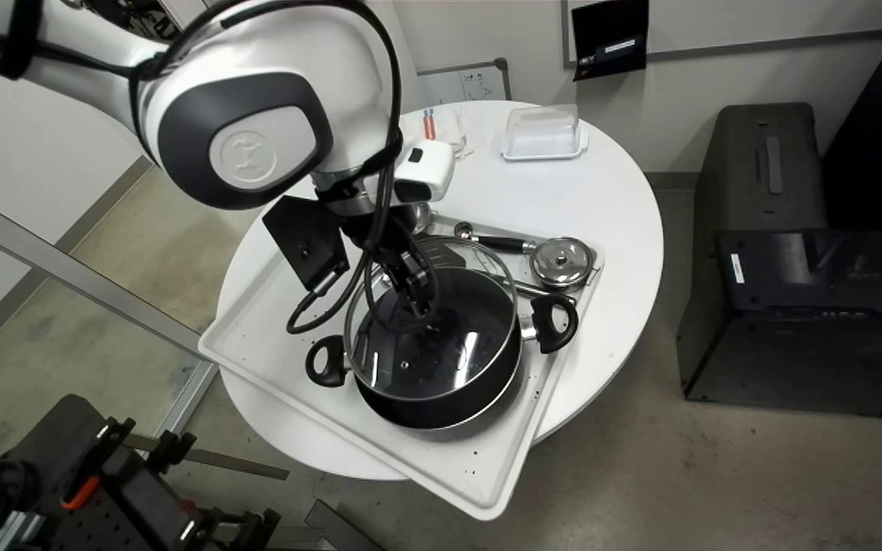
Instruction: Remove the lid from the pot
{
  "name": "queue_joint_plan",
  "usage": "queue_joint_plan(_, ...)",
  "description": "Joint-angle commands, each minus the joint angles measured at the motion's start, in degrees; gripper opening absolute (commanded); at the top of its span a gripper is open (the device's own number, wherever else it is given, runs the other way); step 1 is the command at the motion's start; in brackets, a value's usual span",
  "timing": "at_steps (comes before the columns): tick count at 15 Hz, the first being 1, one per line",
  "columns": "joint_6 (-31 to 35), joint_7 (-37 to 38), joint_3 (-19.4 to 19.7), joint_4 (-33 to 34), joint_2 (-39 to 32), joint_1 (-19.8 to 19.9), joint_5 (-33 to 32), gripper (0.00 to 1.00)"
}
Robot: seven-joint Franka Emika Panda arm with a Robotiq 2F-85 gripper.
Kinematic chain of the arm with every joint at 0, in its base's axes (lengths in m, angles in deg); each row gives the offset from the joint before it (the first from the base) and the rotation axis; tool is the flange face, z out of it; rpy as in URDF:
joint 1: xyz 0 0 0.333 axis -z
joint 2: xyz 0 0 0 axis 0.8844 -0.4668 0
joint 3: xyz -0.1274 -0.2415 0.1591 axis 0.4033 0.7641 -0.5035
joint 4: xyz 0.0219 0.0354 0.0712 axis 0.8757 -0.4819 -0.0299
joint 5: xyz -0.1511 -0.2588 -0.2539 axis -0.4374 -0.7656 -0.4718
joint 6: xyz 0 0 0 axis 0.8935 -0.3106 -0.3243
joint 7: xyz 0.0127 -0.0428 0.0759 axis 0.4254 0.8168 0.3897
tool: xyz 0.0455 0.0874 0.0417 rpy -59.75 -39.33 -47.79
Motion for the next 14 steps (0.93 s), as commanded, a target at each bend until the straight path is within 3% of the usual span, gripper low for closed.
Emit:
queue_joint_plan(1,0.61,0.59,0.02,-2.19,3.49,-2.61,-2.52,0.26)
queue_joint_plan(14,5.93,3.78,-0.56,-4.41,3.5,-15.91,-15.6,0.26)
